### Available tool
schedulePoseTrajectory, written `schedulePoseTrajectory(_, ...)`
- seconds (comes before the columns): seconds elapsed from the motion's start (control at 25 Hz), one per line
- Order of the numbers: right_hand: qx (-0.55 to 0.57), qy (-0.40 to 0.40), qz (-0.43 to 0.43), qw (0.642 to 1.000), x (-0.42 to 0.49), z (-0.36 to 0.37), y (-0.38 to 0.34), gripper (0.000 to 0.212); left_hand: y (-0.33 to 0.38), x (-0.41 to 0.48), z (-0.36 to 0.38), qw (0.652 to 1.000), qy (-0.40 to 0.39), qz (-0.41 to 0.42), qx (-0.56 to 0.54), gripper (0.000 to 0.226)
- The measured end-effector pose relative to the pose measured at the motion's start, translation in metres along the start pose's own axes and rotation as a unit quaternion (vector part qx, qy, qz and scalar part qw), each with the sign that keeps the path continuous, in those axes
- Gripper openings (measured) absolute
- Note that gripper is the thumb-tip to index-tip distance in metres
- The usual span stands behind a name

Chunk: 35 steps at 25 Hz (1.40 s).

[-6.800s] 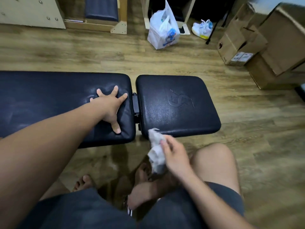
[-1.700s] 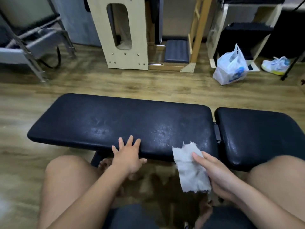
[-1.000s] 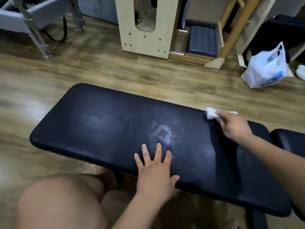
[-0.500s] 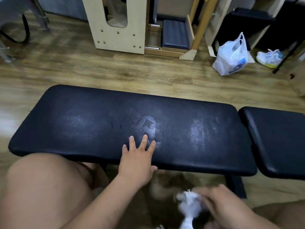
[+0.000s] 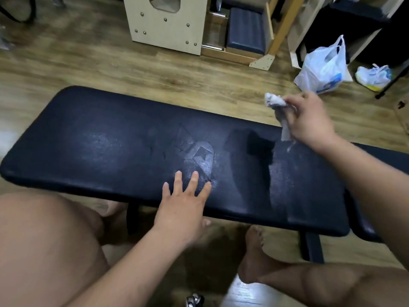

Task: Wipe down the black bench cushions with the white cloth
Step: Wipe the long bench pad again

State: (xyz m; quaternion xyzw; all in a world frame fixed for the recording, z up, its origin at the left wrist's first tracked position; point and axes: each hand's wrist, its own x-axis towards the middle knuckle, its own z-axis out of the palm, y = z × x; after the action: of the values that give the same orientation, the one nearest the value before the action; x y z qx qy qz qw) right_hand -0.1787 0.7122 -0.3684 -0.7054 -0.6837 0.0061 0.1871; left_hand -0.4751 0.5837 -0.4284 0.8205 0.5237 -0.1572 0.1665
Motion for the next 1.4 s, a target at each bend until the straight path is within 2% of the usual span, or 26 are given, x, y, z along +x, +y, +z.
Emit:
schedulePoseTrajectory(0.16, -0.108, -0.118, -0.065, 0.985, 0.020, 0.085, 0.011, 0.025, 0.002, 0.003, -0.001, 1.000, -0.001, -0.003, 0.003, 0.084)
schedulePoseTrajectory(0.24, -0.136, -0.119, -0.069, 0.981, 0.009, 0.094, 0.005, 0.025, 0.001, 0.006, -0.002, 1.000, -0.007, -0.003, -0.002, 0.084)
schedulePoseTrajectory(0.32, -0.133, -0.151, -0.085, 0.976, -0.011, 0.081, -0.004, 0.018, -0.001, 0.006, -0.003, 1.000, -0.012, 0.002, -0.005, 0.083)
schedulePoseTrajectory(0.4, -0.102, -0.195, -0.119, 0.968, -0.054, 0.065, -0.015, 0.013, -0.004, 0.005, -0.004, 1.000, -0.011, 0.007, -0.005, 0.082)
schedulePoseTrajectory(0.48, -0.024, -0.247, -0.155, 0.956, -0.122, 0.046, -0.032, 0.013, -0.006, 0.000, -0.004, 1.000, -0.006, 0.009, -0.012, 0.080)
schedulePoseTrajectory(0.6, 0.114, -0.404, -0.191, 0.887, -0.222, 0.025, -0.061, 0.005, -0.009, -0.004, -0.004, 0.999, 0.005, 0.012, -0.037, 0.079)
schedulePoseTrajectory(0.68, 0.155, -0.455, -0.196, 0.855, -0.246, 0.017, -0.073, 0.012, -0.011, -0.005, -0.003, 0.998, 0.009, 0.010, -0.059, 0.078)
schedulePoseTrajectory(0.72, 0.168, -0.424, -0.183, 0.871, -0.236, 0.014, -0.073, 0.016, -0.012, -0.006, -0.004, 0.998, 0.011, 0.000, -0.066, 0.078)
schedulePoseTrajectory(0.84, 0.169, -0.252, -0.128, 0.944, -0.153, 0.005, -0.077, 0.015, -0.021, -0.012, -0.004, 0.997, -0.009, -0.049, -0.052, 0.080)
schedulePoseTrajectory(0.92, 0.120, -0.164, -0.111, 0.973, -0.071, 0.003, -0.075, 0.015, -0.029, -0.014, -0.006, 0.995, -0.013, -0.087, -0.044, 0.082)
schedulePoseTrajectory(1.0, 0.027, -0.107, -0.119, 0.987, 0.005, 0.017, -0.069, 0.016, -0.041, -0.013, -0.008, 0.992, -0.003, -0.119, -0.048, 0.084)
schedulePoseTrajectory(1.08, -0.060, -0.120, -0.119, 0.984, 0.052, 0.051, -0.065, 0.023, -0.052, -0.013, -0.009, 0.987, 0.002, -0.144, -0.068, 0.085)
schedulePoseTrajectory(1.2, -0.138, -0.188, -0.105, 0.967, 0.059, 0.104, -0.067, 0.023, -0.064, -0.014, -0.005, 0.985, 0.006, -0.148, -0.087, 0.084)
schedulePoseTrajectory(1.28, -0.137, -0.174, -0.104, 0.970, 0.042, 0.113, -0.073, 0.012, -0.068, -0.013, -0.004, 0.986, 0.002, -0.140, -0.086, 0.083)
schedulePoseTrajectory(1.4, -0.098, -0.223, -0.101, 0.965, 0.005, 0.097, -0.084, 0.017, -0.067, -0.010, -0.009, 0.987, -0.012, -0.139, -0.077, 0.083)
